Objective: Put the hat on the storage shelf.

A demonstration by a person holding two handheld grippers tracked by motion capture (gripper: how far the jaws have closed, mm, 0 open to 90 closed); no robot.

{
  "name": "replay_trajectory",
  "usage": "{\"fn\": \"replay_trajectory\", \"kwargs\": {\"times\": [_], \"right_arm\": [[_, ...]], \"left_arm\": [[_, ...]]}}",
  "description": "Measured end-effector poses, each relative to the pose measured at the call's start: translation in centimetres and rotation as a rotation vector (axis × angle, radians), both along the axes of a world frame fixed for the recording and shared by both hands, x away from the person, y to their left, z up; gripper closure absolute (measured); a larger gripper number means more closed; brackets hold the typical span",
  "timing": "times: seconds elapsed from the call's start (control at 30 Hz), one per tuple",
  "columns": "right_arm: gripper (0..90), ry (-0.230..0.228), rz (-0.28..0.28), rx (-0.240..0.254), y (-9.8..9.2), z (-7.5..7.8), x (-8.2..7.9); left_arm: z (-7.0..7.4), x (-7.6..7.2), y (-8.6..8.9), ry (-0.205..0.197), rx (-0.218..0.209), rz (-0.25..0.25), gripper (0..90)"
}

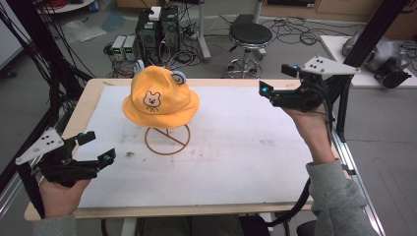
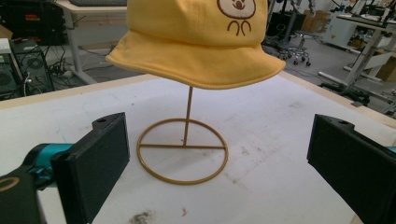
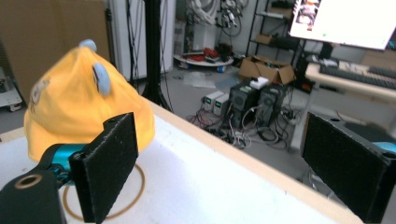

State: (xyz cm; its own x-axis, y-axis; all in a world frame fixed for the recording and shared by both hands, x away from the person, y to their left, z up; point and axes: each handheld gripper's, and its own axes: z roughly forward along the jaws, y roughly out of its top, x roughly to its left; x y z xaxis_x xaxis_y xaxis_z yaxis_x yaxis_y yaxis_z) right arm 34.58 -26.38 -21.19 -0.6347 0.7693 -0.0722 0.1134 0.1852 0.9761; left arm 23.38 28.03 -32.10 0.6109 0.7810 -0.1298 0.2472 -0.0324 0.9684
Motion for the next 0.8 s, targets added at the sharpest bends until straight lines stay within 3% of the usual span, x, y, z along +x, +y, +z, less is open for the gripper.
{"fn": "replay_trajectory", "kwargs": {"times": [0.13, 0.27, 0.4, 0.57, 0.63, 0.8], "right_arm": [[10.7, 0.010, -0.035, 0.014, -0.8, -1.3, -0.5], [10.7, 0.028, -0.119, 0.038, -2.2, -3.3, -1.1], [10.7, 0.028, -0.147, 0.045, -3.1, -4.6, -1.6], [10.7, 0.036, -0.132, 0.049, -3.8, -6.1, -2.2], [10.7, 0.026, -0.127, 0.073, -4.5, -7.3, -2.8], [10.7, 0.042, -0.145, 0.094, -5.3, -8.8, -3.5]], "left_arm": [[0.1, 0.3, -0.1, 0.003, -0.003, 0.000, 6.1], [0.0, 1.0, -0.2, 0.000, -0.002, -0.004, 6.1], [-0.1, 1.4, -0.3, 0.006, -0.004, -0.007, 6.1], [-0.1, 1.5, -0.4, 0.005, 0.001, -0.008, 6.1], [0.0, 1.5, -0.4, 0.001, 0.002, -0.012, 6.1], [0.0, 1.4, -0.3, 0.000, 0.000, -0.006, 6.1]]}}
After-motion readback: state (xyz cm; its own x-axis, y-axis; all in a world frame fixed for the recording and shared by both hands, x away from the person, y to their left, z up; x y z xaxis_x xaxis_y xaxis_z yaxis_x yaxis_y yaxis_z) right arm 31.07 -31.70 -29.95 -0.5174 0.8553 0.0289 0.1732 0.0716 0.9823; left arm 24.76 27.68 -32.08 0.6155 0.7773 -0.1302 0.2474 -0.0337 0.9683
